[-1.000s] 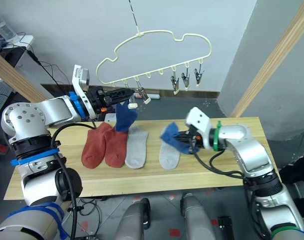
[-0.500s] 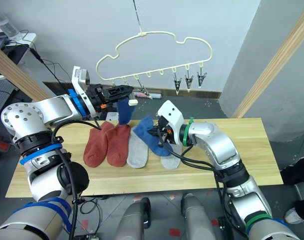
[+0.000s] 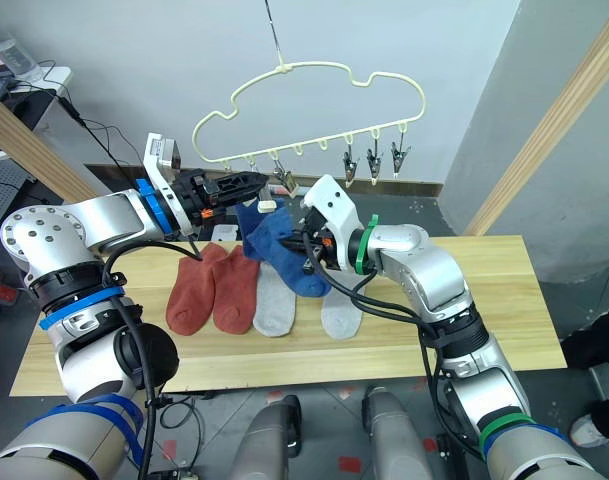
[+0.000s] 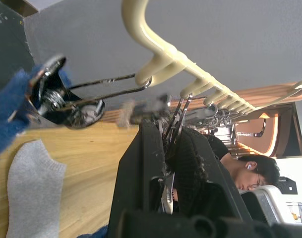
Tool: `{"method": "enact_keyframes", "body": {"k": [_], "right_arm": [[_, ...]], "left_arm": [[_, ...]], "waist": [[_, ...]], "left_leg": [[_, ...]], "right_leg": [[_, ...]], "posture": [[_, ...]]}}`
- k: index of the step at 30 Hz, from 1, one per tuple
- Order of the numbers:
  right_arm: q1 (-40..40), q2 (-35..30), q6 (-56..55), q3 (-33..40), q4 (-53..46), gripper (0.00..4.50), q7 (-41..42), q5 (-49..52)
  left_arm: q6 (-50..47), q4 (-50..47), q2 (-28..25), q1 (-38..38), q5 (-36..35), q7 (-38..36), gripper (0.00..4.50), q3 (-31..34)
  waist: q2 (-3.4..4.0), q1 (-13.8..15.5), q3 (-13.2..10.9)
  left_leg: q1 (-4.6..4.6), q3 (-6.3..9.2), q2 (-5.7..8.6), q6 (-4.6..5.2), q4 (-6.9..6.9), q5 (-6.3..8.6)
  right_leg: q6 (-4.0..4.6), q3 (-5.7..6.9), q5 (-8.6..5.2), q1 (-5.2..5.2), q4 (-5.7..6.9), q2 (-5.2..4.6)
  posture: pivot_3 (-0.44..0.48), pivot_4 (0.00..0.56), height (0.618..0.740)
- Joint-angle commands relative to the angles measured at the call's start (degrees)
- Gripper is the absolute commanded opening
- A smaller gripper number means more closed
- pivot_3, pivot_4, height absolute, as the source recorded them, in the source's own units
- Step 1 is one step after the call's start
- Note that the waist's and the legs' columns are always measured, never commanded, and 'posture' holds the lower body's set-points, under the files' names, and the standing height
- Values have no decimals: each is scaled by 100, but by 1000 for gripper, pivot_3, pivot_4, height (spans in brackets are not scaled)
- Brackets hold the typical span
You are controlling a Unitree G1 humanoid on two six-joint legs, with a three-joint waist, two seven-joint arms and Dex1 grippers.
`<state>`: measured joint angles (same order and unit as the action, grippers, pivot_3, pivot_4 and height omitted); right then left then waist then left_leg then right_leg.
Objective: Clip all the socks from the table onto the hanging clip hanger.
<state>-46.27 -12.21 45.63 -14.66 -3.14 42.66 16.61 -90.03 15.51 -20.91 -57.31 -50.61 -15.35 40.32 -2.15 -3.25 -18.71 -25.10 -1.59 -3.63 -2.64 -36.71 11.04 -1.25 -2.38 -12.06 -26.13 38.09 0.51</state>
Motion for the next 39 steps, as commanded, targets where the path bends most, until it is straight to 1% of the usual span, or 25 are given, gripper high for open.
{"method": "enact_keyframes", "body": {"k": [1,12,19,28,30,33,35,38,39], "right_arm": [[-171,60,-7,122,-127,51,-2,141],[-335,164,158,294,-81,51,-105,331],[-463,269,80,280,291,51,-258,253],[-619,388,91,475,468,51,-429,380],[-630,396,118,503,456,0,-430,406],[-623,414,126,518,455,0,-425,410],[-628,435,145,538,452,0,-428,420],[-627,455,149,551,454,0,-440,413],[-623,458,153,550,445,0,-443,407]], "left_arm": [[-62,-264,-4,-16,-132,0,235,16],[-84,-320,22,-10,-126,-28,235,9],[-52,-367,61,-5,-143,-60,235,2],[224,-757,-88,232,-212,-472,235,-457],[259,-719,-74,223,-241,-475,957,-395],[223,-684,-63,181,-294,-486,1845,-343],[192,-684,-86,170,-318,-503,2380,-358],[255,-723,-150,200,-270,-521,3302,-433],[285,-750,-172,217,-245,-519,3538,-459]], "waist": [[0,0,0],[0,0,0],[0,-1,0],[0,0,0],[0,0,0],[0,-1,0],[0,-2,0],[0,-1,0],[0,-1,0]], "left_leg": [[0,0,0,0,0,0],[0,0,0,0,1,0],[0,0,0,0,1,0],[-3,-1,0,-1,7,1],[-3,-1,0,-1,8,1],[-3,0,0,-1,8,1],[-3,0,0,-1,8,1],[-3,-1,0,0,8,1],[-3,0,0,0,8,1]], "right_leg": [[0,0,0,0,0,0],[0,0,0,0,-1,0],[0,0,0,0,-2,0],[0,0,0,-2,-8,0],[0,0,0,-2,-9,-1],[0,1,0,-3,-8,-1],[0,0,0,-2,-8,-1],[0,0,0,-2,-9,0],[0,0,0,-3,-9,0]], "posture": [[-47,315,740],[-51,318,740],[-53,317,740],[-52,318,740],[-54,318,740],[-53,316,740],[-53,316,740],[-53,314,740],[-53,313,740]]}}
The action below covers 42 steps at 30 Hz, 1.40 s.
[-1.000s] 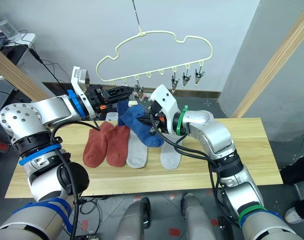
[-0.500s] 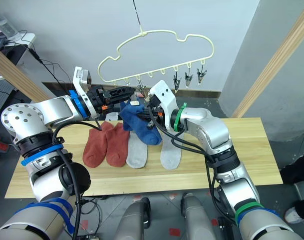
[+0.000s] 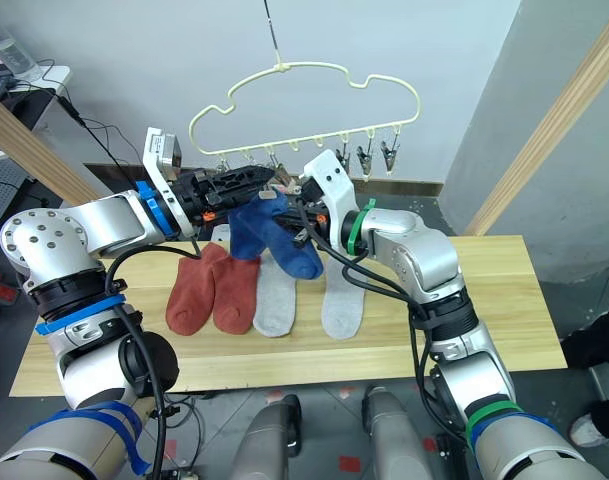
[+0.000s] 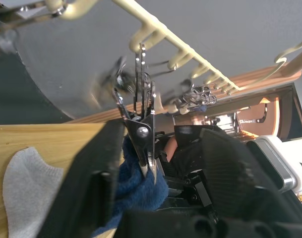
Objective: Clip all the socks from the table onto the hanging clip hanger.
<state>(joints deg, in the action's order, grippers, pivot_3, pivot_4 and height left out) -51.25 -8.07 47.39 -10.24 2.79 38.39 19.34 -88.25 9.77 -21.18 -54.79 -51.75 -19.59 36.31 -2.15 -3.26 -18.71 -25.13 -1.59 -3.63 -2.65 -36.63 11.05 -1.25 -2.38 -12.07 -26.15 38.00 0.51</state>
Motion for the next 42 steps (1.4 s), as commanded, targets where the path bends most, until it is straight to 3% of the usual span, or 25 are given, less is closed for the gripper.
{"method": "enact_keyframes", "body": {"k": [1,3,5,6,11,17,18,28,39,42], "right_arm": [[-127,71,-24,116,-126,0,-39,127],[-124,119,-115,66,-73,0,-98,37],[-109,181,-169,51,-39,0,-126,23],[-93,207,-200,39,-22,535,-124,29],[100,140,-278,-37,-93,2173,-88,-9],[950,-512,-23,-56,-1012,4363,-92,-9],[1096,-635,3,-19,-1196,4487,-115,1],[1758,-1270,220,798,-2763,4487,-240,593],[1707,-1530,595,1077,-3269,4487,-562,983],[1596,-1535,846,1173,-3461,4500,-551,1352]], "left_arm": [[198,-288,-280,55,-24,-158,3866,-259],[382,-644,-566,260,80,-308,4491,-587],[621,-1130,-909,569,156,-528,4491,-980],[799,-1398,-1062,763,214,-642,4500,-1166],[1871,-1971,-1299,1425,664,-750,4500,-1560],[2916,-2206,-1024,1858,1232,-646,4500,-2140],[3054,-2264,-982,1929,1274,-697,4500,-2233],[5236,-2437,-564,2658,2435,-777,4500,-2998],[6367,-2024,12,2522,3030,-559,4500,-3182],[6893,-1836,142,2453,3237,-695,3912,-3336]], "waist": [[0,0,0],[0,-15,0],[0,-24,0],[0,-27,0],[0,14,0],[0,171,0],[0,173,0],[0,116,0],[-1,116,0],[0,90,0]], "left_leg": [[0,0,0,0,0,0],[0,0,-1,0,1,0],[0,-5,-1,-1,8,0],[0,-4,-2,-1,12,0],[3,-4,-2,-3,33,-1],[-6,-7,8,-1,36,0],[-10,-6,9,0,36,0],[-7,-5,-1,0,38,-1],[-4,-10,2,2,33,-1],[-4,-10,2,2,33,0]], "right_leg": [[0,0,0,0,0,0],[0,-1,0,-1,-1,0],[0,-7,0,-6,0,0],[0,-6,0,-7,-1,0],[3,-2,0,-12,-4,-2],[2,1,-1,-8,-28,-14],[2,2,-1,-8,-30,-15],[1,-1,-1,-10,-30,-2],[1,-7,-1,-4,-32,-2],[1,-7,-1,-4,-31,-2]], "posture": [[-53,313,740],[-54,313,740],[-50,313,740],[-45,314,740],[-31,313,740],[-29,312,740],[-31,310,740],[-77,302,740],[-99,308,740],[-111,312,740]]}}
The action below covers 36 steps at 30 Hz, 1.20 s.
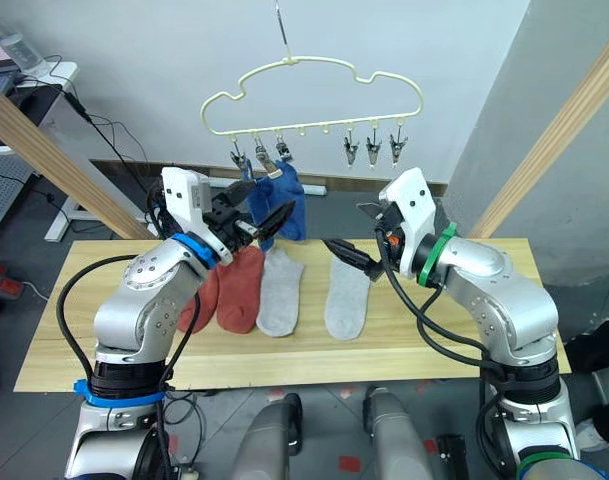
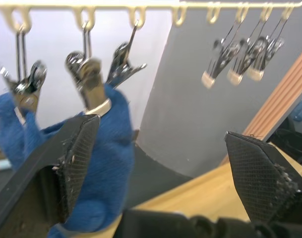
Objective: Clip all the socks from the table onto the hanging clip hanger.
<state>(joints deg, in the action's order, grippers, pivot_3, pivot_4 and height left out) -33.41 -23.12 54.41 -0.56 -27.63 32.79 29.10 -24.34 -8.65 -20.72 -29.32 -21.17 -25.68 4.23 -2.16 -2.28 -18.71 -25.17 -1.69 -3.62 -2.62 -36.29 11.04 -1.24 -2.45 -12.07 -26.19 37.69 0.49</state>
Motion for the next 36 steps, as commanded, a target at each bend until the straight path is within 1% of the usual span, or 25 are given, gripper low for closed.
{"method": "enact_keyframes", "body": {"k": [1,5,11,17,21,31,36], "right_arm": [[-208,-36,170,209,-439,4500,-10,436],[-254,-12,150,171,-373,4500,-148,492],[-290,27,114,137,-327,4500,-259,527],[-293,45,72,111,-311,4500,-322,531],[-287,46,59,114,-314,4500,-352,533],[-286,30,62,132,-290,4500,-422,532],[-321,48,40,129,-223,4500,-453,514]], "left_arm": [[623,71,124,-111,242,-100,3612,-160],[1190,557,72,-297,688,-237,2463,-394],[1994,1326,-132,-626,1163,-424,2463,-422],[2761,2027,-416,-960,1440,-659,2463,-387],[3048,2431,-475,-1143,1518,-683,2463,-344],[3051,3030,-251,-1501,1512,-543,2463,-304],[3018,3623,62,-1880,1512,-316,2463,-272]], "waist": [[0,-14,0],[0,-48,0],[0,-93,0],[0,-101,0],[0,-102,0],[0,-104,0],[0,-102,0]], "left_leg": [[0,0,0,0,0,0],[1,2,0,0,-1,0],[-1,0,1,2,-1,0],[0,0,-1,2,-1,0],[0,0,-1,2,-1,0],[-1,-1,-1,2,-2,0],[-2,1,0,2,-2,0]], "right_leg": [[0,0,0,0,0,0],[0,2,0,2,1,1],[0,0,0,2,-1,0],[0,1,0,1,0,1],[0,2,0,1,1,0],[0,2,0,1,1,0],[0,4,0,1,1,0]], "posture": [[-111,312,740],[-112,315,740],[-116,318,740],[-115,318,740],[-119,319,740],[-120,320,740],[-124,316,740]]}}
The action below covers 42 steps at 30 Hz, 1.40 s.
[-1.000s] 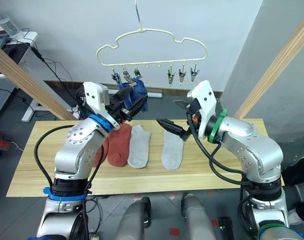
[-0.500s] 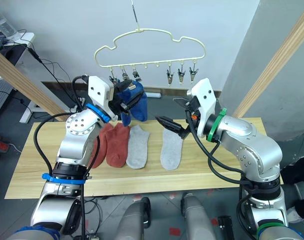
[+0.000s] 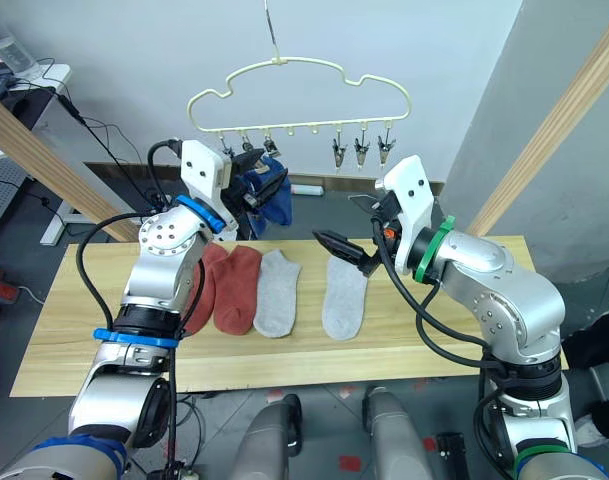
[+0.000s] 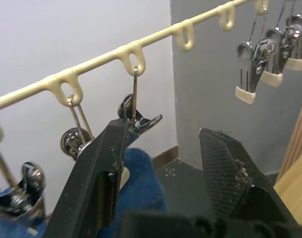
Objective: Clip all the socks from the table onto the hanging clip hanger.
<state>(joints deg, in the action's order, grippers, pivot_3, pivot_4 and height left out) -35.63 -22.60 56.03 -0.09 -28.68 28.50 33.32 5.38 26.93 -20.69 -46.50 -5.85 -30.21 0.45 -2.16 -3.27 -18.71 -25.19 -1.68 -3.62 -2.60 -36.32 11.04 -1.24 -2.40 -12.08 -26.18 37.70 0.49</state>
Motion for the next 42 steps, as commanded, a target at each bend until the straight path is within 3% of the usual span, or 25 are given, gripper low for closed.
{"method": "enact_keyframes", "body": {"k": [1,6,9,15,28,42], "right_arm": [[-99,1,-121,89,-113,4500,-33,95],[-90,7,-127,99,-110,4500,-76,86],[-61,-8,-150,121,-84,4500,-86,73],[-55,-11,-215,91,-36,4500,-103,52],[-66,-36,-249,93,2,4500,-122,46],[-290,-73,-161,82,-43,4500,-50,237]], "left_arm": [[63,137,70,-199,-18,138,2463,117],[31,228,129,-245,-204,-95,2463,139],[119,-55,121,-116,-358,-637,2463,-20],[-76,-593,98,195,-354,-630,2463,42],[-681,-2195,286,1144,-269,376,2463,235],[-814,-1504,589,834,-532,830,2463,585]], "waist": [[0,-4,0],[0,-33,0],[0,-33,0],[0,-34,0],[0,-26,0],[0,-21,0]], "left_leg": [[0,0,0,0,0,0],[-1,-1,-3,0,1,0],[-1,0,-2,0,1,0],[0,0,-3,0,1,0],[0,1,-2,0,-5,0],[0,1,-2,0,-11,0]], "right_leg": [[0,-1,0,0,-1,0],[0,-1,0,-2,0,2],[0,0,0,-2,1,2],[0,-1,0,-1,1,2],[0,-2,0,0,6,1],[0,-1,0,1,9,2]], "posture": [[-124,316,740],[-129,314,740],[-126,315,740],[-119,313,740],[-113,311,740],[-125,308,740]]}}
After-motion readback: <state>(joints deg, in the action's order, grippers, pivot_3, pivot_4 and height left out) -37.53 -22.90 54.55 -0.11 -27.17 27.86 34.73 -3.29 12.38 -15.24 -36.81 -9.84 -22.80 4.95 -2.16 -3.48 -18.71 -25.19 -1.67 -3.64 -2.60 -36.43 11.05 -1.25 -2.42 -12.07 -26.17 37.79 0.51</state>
